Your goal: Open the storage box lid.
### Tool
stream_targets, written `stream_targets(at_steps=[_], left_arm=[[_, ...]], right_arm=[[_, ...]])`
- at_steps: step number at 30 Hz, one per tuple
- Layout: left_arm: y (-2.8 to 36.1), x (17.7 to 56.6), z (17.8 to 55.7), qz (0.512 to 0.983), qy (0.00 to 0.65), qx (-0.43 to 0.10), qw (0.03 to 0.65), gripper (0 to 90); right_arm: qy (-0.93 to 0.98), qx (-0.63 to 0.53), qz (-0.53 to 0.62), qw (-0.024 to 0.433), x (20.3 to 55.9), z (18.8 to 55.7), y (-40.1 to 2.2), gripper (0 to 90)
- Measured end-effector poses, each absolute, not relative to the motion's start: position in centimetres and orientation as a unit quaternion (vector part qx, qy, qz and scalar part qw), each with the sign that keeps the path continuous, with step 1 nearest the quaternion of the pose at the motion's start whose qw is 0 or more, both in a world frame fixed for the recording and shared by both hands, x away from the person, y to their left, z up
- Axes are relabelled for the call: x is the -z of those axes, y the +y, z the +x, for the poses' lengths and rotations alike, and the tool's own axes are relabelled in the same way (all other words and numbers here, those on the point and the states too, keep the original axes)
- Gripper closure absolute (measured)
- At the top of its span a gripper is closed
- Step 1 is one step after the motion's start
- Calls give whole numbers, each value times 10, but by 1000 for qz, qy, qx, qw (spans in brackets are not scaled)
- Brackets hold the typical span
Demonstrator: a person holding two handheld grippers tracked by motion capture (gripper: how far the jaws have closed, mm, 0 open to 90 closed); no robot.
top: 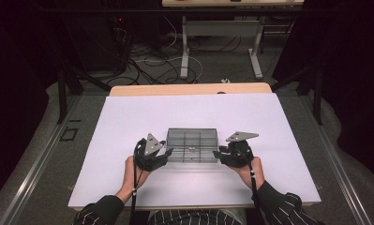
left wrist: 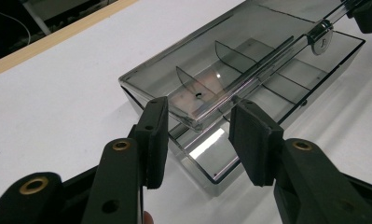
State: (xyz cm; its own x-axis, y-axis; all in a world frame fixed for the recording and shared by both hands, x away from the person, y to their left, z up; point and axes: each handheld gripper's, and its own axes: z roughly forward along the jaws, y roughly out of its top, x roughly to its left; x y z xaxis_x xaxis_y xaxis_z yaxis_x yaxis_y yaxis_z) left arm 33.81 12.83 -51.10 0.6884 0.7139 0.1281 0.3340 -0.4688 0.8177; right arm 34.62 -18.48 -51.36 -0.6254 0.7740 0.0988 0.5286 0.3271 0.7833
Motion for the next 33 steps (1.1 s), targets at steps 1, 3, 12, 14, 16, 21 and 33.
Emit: stream_targets(at_steps=[1,3,12,14,16,21,33], left_arm=[[129,511,338,825,317,-233,405,581],[129,511,338,824,318,-233,407,582],[130,509,339,821,322,-236,408,563],[132,509,343,820,324,-238,407,562],[132,509,347,821,328,-236,404,561],[130,508,352,819,327,-241,405,590],[129,505,350,810,329,-255,413,688]], right_arm=[[802,-412,404,158,513,347,-185,627],[801,-410,401,171,510,346,-183,617],[802,-409,386,204,507,346,-179,613],[802,-410,382,210,506,346,-179,616],[805,-404,382,207,503,346,-180,617],[799,-415,378,215,502,348,-178,632],[791,-427,373,232,498,349,-179,663]])
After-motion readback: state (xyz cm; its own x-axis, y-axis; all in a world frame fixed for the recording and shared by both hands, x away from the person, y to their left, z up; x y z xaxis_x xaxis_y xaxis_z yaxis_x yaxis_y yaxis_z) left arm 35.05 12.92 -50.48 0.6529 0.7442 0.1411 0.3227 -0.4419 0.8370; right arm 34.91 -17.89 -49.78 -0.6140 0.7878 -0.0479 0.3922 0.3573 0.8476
